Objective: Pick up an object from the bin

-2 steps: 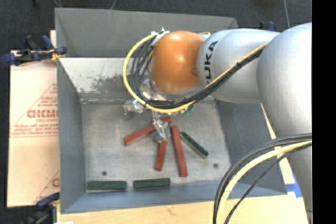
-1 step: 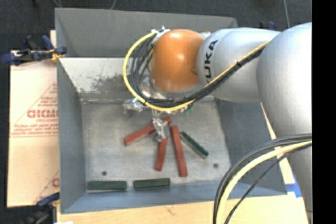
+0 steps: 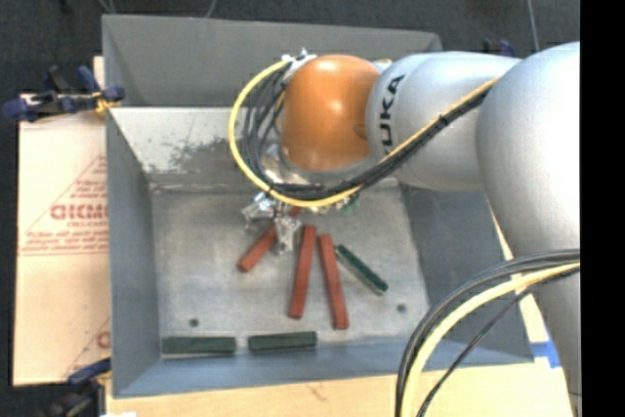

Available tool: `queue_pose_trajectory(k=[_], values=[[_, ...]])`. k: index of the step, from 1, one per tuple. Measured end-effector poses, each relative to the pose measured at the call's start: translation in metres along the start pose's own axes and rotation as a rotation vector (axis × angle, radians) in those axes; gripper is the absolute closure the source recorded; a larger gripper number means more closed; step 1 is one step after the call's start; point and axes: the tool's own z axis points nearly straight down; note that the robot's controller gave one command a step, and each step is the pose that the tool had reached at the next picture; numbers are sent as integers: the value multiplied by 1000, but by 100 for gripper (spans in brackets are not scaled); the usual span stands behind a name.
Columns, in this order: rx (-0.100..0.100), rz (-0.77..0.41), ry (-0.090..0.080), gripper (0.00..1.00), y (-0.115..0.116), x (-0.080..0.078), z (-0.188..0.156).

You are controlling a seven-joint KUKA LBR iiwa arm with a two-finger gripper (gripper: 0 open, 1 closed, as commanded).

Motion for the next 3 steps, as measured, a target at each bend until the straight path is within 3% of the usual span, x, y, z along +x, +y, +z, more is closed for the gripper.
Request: queue_pose_trajectory(k=[1, 2, 3], values=[[7, 8, -1, 100, -3, -2, -72], [5, 18, 2, 100, -5, -3, -110], [2, 25, 2, 100, -7, -4, -119]])
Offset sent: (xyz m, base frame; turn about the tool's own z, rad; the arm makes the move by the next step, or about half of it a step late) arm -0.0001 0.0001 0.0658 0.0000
